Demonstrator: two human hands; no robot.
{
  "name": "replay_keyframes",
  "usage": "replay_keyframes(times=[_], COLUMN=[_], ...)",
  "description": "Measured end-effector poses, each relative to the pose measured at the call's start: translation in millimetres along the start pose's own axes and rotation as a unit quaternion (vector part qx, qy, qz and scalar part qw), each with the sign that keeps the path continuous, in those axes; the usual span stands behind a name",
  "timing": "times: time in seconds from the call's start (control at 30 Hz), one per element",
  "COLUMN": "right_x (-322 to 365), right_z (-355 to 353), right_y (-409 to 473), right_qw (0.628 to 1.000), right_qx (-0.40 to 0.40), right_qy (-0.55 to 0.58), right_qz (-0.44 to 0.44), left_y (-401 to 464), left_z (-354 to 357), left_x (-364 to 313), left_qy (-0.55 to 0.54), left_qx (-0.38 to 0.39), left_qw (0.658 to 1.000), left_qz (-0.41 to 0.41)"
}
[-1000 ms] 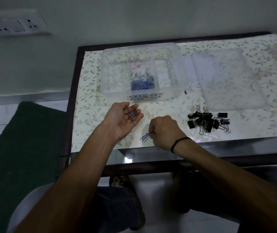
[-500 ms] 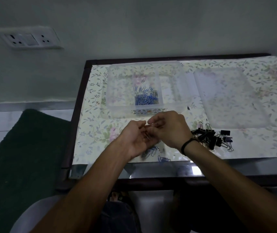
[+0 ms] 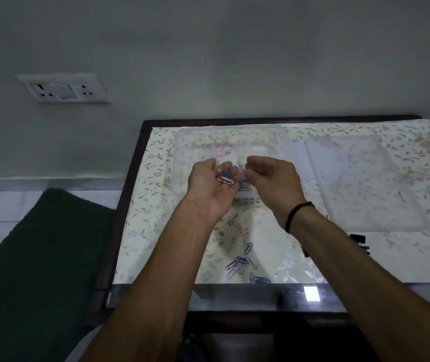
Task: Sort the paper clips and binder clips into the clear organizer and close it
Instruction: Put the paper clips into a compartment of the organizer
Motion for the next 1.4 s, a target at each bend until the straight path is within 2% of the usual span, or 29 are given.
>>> replay_keyframes(times=[0.1,0.17,0.27,0.37,0.43,0.47,0.5,0.53,0.6,0.63,0.67,0.73,0.8,0.9,1.1,1.23,1.4], right_x=[-35.8,-37.6,-24.3,-15.1,-1.5,6.1,9.1,5.6,-14.9,-29.1,-42.3,-62.4,-72.9,-73.6,-62.9,-63.7,-65.6], right_z=[3.2,11.6,16.1,9.6,0.7,0.6,3.8,8.0,17.0,20.5,21.9,19.9,19.2,22.3,28.7,29.9,35.9], right_y=[6.4,10.1,13.8,0.5,-14.0,-22.4,-30.6,-37.7,-53.0,-60.0,-66.8,-76.1,-81.2,-79.4,-72.0,-66.6,-66.0], right_qw=[0.991,0.986,0.987,0.996,0.997,0.988,0.973,0.951,0.897,0.868,0.842,0.814,0.805,0.807,0.839,0.871,0.872], right_qx=[0.025,0.044,0.053,0.044,0.039,0.056,0.087,0.126,0.208,0.246,0.274,0.296,0.304,0.292,0.251,0.225,0.234], right_qy=[0.093,0.117,0.116,0.053,-0.068,-0.140,-0.211,-0.279,-0.390,-0.431,-0.464,-0.499,-0.510,-0.512,-0.478,-0.431,-0.427], right_qz=[0.098,0.113,0.099,0.063,0.010,-0.018,-0.036,-0.042,-0.035,-0.027,-0.022,-0.010,-0.014,-0.033,-0.064,-0.068,-0.056], left_y=[-7.8,-17.5,-14.8,-11.8,-16.3,-20.4,-27.2,-32.8,-38.7,-38.3,-36.9,-34.7,-34.8,-34.3,-32.3,-31.1,-28.0], left_z=[3.0,11.0,15.2,7.9,-1.4,-4.6,-6.8,-8.0,-12.2,-19.0,-26.9,-38.3,-42.0,-39.2,-41.3,-41.6,-44.6], left_x=[12.7,9.4,-3.3,-7.4,-11.7,-15.4,-19.1,-20.9,-6.7,6.3,19.1,39.0,48.4,52.4,51.1,50.4,54.5], left_qy=[0.053,0.072,0.070,0.090,0.194,0.292,0.406,0.528,0.731,0.796,0.837,0.878,0.894,0.901,0.874,0.865,0.872], left_qx=[-0.003,0.015,0.014,0.024,0.011,0.002,-0.009,-0.016,0.005,0.025,0.049,0.094,0.113,0.109,0.077,0.065,0.057], left_qw=[0.997,0.995,0.996,0.996,0.980,0.954,0.907,0.838,0.667,0.594,0.538,0.466,0.431,0.417,0.474,0.492,0.482], left_qz=[-0.052,-0.069,-0.051,-0.011,0.042,0.074,0.108,0.138,0.142,0.114,0.089,0.058,0.042,0.049,0.073,0.076,0.069])
Point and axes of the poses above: each hand's wrist, its own y-axis towards the middle knuckle, its own z-axis out of the palm, x = y × z, the point moved 9 cm from there along y, towards the middle knuckle, and after that the axes turned 7 degrees about x, right-handed, at the moved point
